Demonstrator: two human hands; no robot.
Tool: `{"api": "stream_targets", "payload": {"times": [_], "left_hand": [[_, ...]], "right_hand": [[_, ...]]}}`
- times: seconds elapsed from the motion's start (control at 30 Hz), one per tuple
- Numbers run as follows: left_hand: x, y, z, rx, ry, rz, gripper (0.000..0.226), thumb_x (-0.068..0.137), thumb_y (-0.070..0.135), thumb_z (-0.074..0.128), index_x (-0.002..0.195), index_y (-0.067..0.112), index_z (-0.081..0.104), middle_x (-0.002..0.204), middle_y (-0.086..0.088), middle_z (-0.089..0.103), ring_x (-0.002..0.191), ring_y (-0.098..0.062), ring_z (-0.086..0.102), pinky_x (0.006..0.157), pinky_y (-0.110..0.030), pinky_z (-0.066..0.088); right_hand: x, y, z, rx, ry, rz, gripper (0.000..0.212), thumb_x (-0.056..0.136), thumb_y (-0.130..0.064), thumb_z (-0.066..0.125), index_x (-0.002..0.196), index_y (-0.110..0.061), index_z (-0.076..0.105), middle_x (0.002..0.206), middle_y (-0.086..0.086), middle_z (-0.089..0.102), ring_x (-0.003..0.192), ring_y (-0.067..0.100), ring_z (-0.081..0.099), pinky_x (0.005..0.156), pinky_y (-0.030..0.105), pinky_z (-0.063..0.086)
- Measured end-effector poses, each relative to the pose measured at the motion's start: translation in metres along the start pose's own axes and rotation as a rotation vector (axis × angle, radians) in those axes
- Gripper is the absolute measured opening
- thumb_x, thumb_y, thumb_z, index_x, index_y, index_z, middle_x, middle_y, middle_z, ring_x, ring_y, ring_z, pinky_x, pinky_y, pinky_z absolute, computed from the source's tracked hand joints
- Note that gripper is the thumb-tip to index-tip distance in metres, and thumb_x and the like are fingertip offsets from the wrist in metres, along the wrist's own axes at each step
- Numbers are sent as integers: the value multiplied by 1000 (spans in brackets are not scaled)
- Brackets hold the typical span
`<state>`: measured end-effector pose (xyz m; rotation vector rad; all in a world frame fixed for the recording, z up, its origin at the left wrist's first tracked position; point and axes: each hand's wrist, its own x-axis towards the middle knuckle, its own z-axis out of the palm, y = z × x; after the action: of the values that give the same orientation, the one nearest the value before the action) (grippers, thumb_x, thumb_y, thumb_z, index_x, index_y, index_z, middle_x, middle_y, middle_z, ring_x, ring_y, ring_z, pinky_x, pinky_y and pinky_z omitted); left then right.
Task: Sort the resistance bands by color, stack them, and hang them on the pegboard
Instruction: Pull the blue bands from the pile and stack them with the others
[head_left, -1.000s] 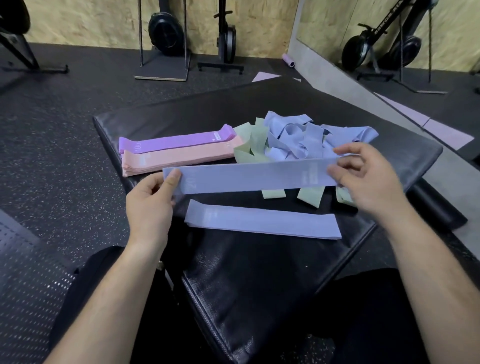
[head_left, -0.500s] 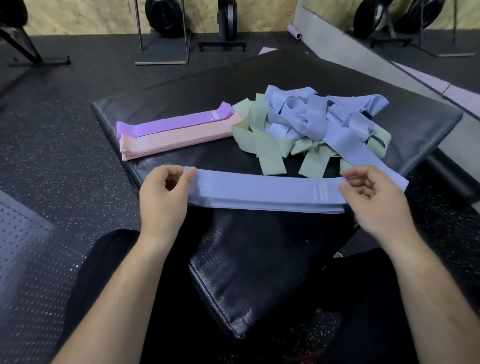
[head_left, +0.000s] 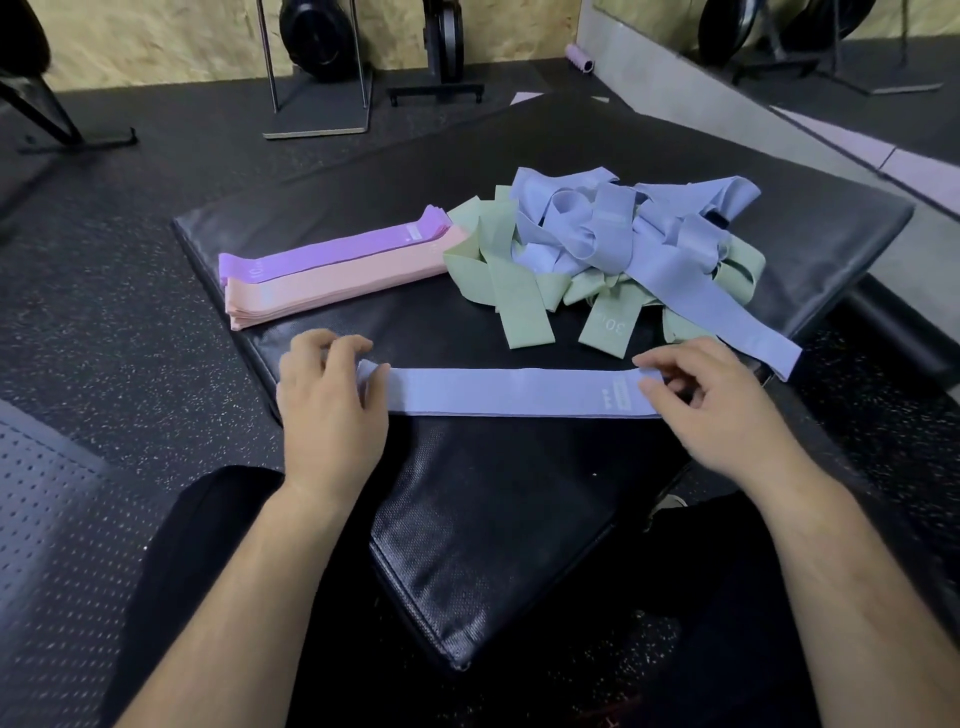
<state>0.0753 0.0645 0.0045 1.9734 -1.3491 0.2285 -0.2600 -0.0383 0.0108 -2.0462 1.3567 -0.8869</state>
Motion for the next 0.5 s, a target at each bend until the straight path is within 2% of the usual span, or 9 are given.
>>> {"api": "stream_targets", "payload": {"times": [0.03, 0.1, 0.17, 0.23, 0.33, 0.43, 0.5], "left_hand": [[-3, 5, 2, 93, 15, 78, 23, 92, 21, 70, 114, 14, 66, 125, -10, 53, 111, -33, 50, 94, -40, 35], [-8, 22, 9, 131, -12, 207, 22, 93, 22, 65, 113, 15, 68, 129, -8, 56, 118, -32, 49, 94, -41, 34], [-15, 43, 20, 52, -111, 334, 28, 94, 30, 62, 117, 15, 68, 133, -6, 58, 124, -28, 50, 99, -37, 33], [-21, 64, 29, -35, -271, 418, 41, 95, 46, 59, 127, 22, 65, 140, -1, 54, 132, -23, 47, 107, -35, 31], [-21, 80, 40, -74, -446, 461, 52, 93, 63, 51, 138, 38, 57, 147, 6, 50, 139, -16, 42, 114, -33, 26], [-16, 81, 48, -76, -479, 441, 46, 95, 60, 47, 135, 43, 59, 138, 10, 56, 131, -15, 47, 110, -33, 31], [-15, 81, 50, -84, -458, 442, 40, 95, 56, 47, 128, 41, 65, 132, 10, 59, 124, -16, 50, 104, -30, 30]], "right_hand": [[0, 1, -1, 10, 1, 12, 20, 93, -21, 68, 108, -35, 72, 104, -15, 53, 89, 7, 55, 83, 16, 40], [0, 1, -4, 27, -10, 24, 21, 91, -25, 70, 109, -36, 72, 108, -12, 52, 94, 7, 55, 84, 21, 41], [-1, -1, -9, 54, -70, 10, 28, 87, -26, 75, 112, -38, 71, 115, -15, 52, 103, 3, 56, 85, 21, 40], [-4, -2, -15, 98, -168, 0, 39, 80, -23, 82, 113, -39, 71, 127, -20, 53, 117, -4, 51, 90, 17, 38], [-5, 4, -18, 93, -224, -22, 43, 77, -19, 85, 111, -41, 71, 132, -24, 55, 128, -4, 46, 96, 13, 36], [-4, 11, -16, 89, -208, -27, 37, 80, -18, 83, 108, -41, 72, 130, -26, 56, 128, -3, 46, 97, 11, 34], [-4, 13, -16, 68, -214, -20, 33, 82, -21, 82, 109, -39, 73, 131, -26, 55, 129, -4, 43, 106, 15, 32]]}}
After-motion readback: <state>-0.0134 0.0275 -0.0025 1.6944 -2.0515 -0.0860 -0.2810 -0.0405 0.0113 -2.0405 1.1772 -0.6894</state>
